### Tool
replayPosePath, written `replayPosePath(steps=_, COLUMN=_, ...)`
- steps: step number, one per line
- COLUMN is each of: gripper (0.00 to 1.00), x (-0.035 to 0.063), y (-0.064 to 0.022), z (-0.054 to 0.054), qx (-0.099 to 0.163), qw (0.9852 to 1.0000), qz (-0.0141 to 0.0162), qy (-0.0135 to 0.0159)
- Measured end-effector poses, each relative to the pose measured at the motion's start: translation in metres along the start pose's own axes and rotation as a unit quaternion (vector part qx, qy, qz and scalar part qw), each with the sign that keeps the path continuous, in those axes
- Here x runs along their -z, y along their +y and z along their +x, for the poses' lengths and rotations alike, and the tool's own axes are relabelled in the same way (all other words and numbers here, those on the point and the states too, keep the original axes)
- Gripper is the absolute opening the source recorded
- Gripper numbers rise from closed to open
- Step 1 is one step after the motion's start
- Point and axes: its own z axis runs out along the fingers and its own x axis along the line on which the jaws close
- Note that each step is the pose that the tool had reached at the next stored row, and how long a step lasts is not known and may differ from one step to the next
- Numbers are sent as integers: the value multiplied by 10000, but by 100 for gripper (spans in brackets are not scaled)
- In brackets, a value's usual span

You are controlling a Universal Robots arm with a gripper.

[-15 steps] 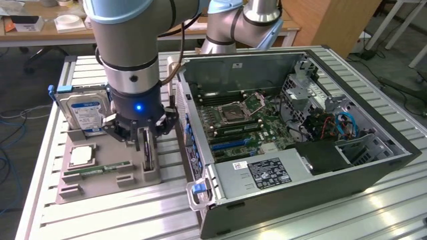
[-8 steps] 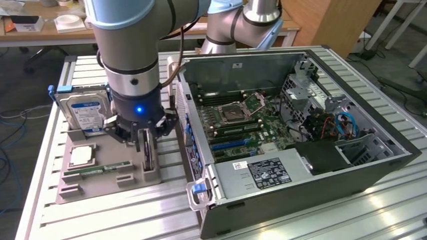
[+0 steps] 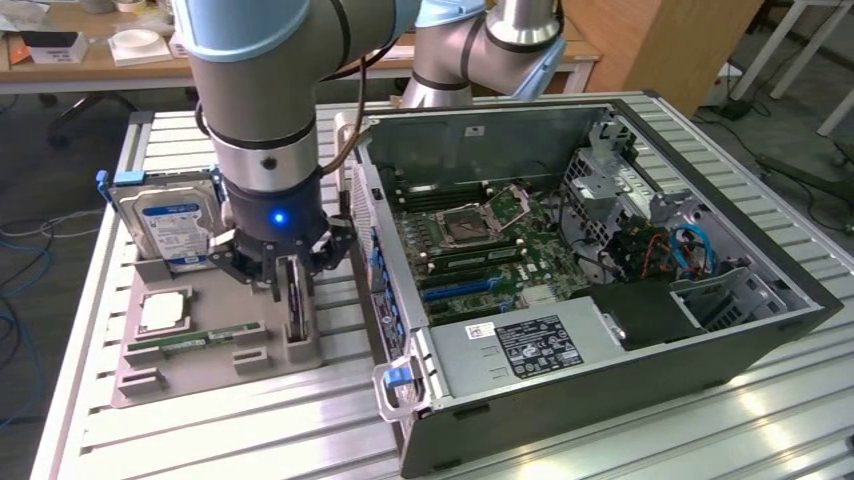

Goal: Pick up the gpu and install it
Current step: 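Pick up the gpu and move the gpu toward the slot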

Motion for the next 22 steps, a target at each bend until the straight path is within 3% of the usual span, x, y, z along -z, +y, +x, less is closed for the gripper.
replayPosePath(steps=22, gripper=41, x=-142, y=149, z=-3, qx=0, qw=10000, qz=-1, qy=-1)
